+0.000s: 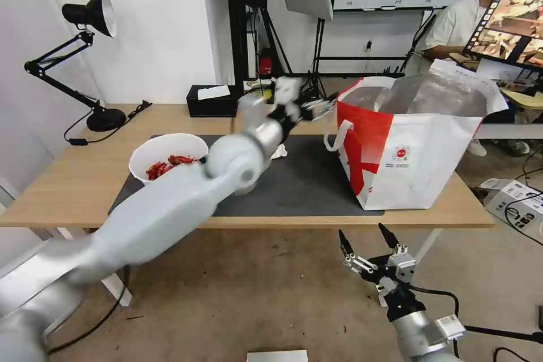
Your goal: Pick up the trash from the table and place it into the takeout bag.
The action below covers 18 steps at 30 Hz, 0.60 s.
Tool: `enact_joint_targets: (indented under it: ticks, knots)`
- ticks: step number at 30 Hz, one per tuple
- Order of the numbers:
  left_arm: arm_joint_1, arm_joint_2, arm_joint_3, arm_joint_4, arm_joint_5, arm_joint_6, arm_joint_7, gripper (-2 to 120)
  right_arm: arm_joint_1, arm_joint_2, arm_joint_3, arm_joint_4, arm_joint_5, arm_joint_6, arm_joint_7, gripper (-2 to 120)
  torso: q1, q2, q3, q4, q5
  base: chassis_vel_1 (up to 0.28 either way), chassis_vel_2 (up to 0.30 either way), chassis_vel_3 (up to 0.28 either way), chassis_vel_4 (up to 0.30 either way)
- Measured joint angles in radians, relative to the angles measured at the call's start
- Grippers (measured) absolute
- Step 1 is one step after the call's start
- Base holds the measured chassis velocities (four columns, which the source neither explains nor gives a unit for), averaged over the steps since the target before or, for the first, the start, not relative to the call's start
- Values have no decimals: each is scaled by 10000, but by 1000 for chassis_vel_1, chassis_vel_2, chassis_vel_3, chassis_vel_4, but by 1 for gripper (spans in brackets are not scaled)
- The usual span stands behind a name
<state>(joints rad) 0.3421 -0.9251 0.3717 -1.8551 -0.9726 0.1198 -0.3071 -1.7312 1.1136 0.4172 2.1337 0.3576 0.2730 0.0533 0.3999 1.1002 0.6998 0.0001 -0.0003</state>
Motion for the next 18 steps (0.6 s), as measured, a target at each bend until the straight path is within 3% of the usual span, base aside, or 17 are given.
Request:
enact_joint_targets:
  ticks: [4,5,7,8,11,18]
  knots:
    - [2298,713,-1339,-463,1423,-370,277,100,174,-66,-215,-64,-133,27,116,100,-1,0,0,1,-3,0,0,0,0]
    - [2298,713,-1339,-463,1423,-370,277,100,174,-66,-215,-64,-133,27,116,100,-1,0,0,1,-3,0,0,0,0]
    - [3665,969,-2318,-697,2198,-673,449,100,264,-108,-321,-94,-157,31,163,100,0,0,-1,-3,1,0,0,0,0]
    - [3665,969,-2318,-697,2198,-673,449,100,264,-108,-321,-94,-157,31,163,100,0,0,-1,-3,1,0,0,0,0]
    - [5416,1280,-3703,-991,2903,-1052,662,100,395,-189,-523,-148,-171,34,227,100,-1,0,0,5,0,0,0,0,0]
    - [6948,1404,-4973,-1471,3344,-1430,556,100,520,-177,-743,-287,-418,64,536,100,0,-1,0,-3,6,0,0,0,0]
